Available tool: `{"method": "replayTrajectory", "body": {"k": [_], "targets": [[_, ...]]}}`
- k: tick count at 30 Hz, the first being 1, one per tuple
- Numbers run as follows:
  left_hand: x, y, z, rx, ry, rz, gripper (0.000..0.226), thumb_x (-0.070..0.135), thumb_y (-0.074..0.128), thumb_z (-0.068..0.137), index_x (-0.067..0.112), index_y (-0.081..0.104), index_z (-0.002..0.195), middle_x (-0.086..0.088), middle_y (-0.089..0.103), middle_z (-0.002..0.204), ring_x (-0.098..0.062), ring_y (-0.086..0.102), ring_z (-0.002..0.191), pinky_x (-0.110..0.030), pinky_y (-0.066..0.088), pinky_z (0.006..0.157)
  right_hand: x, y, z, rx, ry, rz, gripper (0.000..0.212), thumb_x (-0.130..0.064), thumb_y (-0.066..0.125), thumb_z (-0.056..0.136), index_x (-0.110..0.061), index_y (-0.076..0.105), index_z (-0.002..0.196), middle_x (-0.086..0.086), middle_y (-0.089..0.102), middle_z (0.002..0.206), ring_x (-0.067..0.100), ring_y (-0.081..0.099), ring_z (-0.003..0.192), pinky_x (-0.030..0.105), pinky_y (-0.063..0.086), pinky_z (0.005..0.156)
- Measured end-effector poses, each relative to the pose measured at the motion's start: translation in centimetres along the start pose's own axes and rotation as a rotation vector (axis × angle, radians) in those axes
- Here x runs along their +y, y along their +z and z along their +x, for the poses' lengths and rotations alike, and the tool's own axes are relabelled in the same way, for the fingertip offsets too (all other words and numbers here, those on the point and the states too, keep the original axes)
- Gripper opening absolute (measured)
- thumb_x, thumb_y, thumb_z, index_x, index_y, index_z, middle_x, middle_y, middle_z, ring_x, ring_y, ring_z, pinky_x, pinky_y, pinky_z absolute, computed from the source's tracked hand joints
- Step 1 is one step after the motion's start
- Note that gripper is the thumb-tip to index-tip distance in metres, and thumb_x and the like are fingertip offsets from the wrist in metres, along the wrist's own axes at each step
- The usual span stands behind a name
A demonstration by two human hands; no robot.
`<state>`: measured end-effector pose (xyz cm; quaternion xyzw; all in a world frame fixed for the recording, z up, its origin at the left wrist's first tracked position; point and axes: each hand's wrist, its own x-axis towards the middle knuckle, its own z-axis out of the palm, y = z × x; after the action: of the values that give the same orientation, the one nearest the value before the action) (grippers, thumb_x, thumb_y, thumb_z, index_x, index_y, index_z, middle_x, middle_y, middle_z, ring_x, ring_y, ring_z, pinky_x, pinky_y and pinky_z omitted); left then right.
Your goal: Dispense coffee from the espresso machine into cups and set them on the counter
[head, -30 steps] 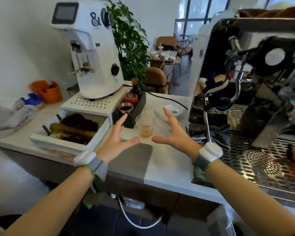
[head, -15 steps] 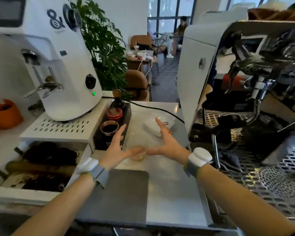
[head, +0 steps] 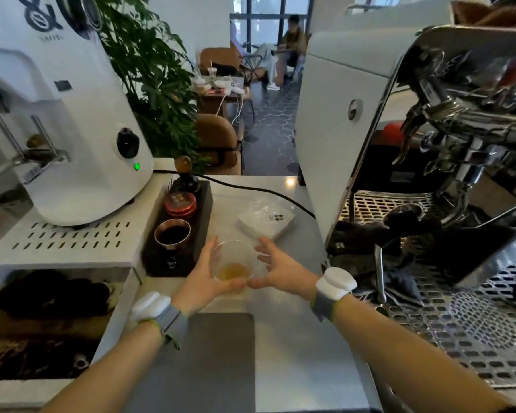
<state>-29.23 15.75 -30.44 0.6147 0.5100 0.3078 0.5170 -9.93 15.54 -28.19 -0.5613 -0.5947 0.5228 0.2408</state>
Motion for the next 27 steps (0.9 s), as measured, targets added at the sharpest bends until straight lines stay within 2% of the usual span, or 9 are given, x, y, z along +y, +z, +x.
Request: {"method": "replayTrajectory", "body": {"k": [4,7,11,16,20,24,27], "targets": [[-0.1,-0.1,-0.4,-0.05,-0.011,0.013,0.14,0.052,0.089,0.045,0.032,0.001,0.151,0.014,0.023,0.146,-0.003,0.02,0.138,-0.028,0.025,0.111,0.1,0.1,-0.1,-0.026,0.012,-0.011,0.089,-0.004,0.075,0.077,-0.014,0.022,0.147,0.007,0.036,0.147,0.021,0.037,0.134,0.024,0.031,0.102],[0.3,-0.2,-0.9,-0.031,0.006,0.019,0.134,0.044,0.09,0.047,0.029,0.006,0.151,0.007,0.027,0.15,-0.005,0.025,0.137,-0.03,0.027,0.112,-0.3,0.4,-0.7,-0.043,0.001,0.002,0.081,-0.001,0.071,0.079,-0.012,0.026,0.146,0.007,0.039,0.145,0.021,0.039,0.132,0.023,0.032,0.102],[1.8,-0.5,-2.0,0.011,0.061,0.033,0.128,0.036,0.089,0.049,0.026,0.012,0.151,0.01,0.032,0.146,-0.003,0.029,0.135,-0.024,0.028,0.107,-1.2,0.3,-2.2,-0.023,-0.069,0.035,0.077,-0.005,0.071,0.081,-0.016,0.029,0.145,0.001,0.041,0.142,0.017,0.042,0.129,0.024,0.033,0.102],[5.1,-0.8,-4.9,0.023,0.165,0.06,0.12,0.029,0.089,0.056,0.023,0.014,0.15,0.014,0.033,0.143,0.002,0.03,0.133,-0.02,0.029,0.104,-3.4,0.0,-6.4,0.033,-0.188,0.069,0.073,-0.016,0.073,0.08,-0.027,0.033,0.141,-0.014,0.045,0.129,0.007,0.044,0.121,0.024,0.034,0.101],[7.7,0.1,-7.6,0.006,0.227,0.058,0.11,0.035,0.087,0.049,0.022,0.023,0.137,0.007,0.035,0.144,-0.001,0.034,0.131,-0.025,0.033,0.108,-4.6,-0.2,-11.1,0.122,-0.249,0.081,0.073,-0.016,0.075,0.078,-0.027,0.036,0.138,-0.013,0.048,0.128,0.006,0.045,0.12,0.022,0.036,0.098],[9.2,1.0,-9.1,-0.04,0.262,0.049,0.109,0.042,0.09,0.045,0.026,0.026,0.132,0.006,0.037,0.145,0.005,0.036,0.127,-0.017,0.035,0.102,-4.9,-0.4,-14.5,0.188,-0.291,0.097,0.071,-0.011,0.074,0.078,-0.022,0.038,0.138,-0.002,0.049,0.134,0.012,0.045,0.125,0.027,0.037,0.104],[10.2,2.3,-10.7,-0.057,0.276,0.055,0.112,0.055,0.091,0.038,0.032,0.028,0.129,0.007,0.041,0.143,-0.002,0.041,0.129,-0.031,0.039,0.108,-4.2,-0.5,-17.2,0.239,-0.31,0.127,0.071,-0.01,0.073,0.079,-0.017,0.038,0.141,0.002,0.049,0.137,0.014,0.045,0.128,0.038,0.036,0.11]]}}
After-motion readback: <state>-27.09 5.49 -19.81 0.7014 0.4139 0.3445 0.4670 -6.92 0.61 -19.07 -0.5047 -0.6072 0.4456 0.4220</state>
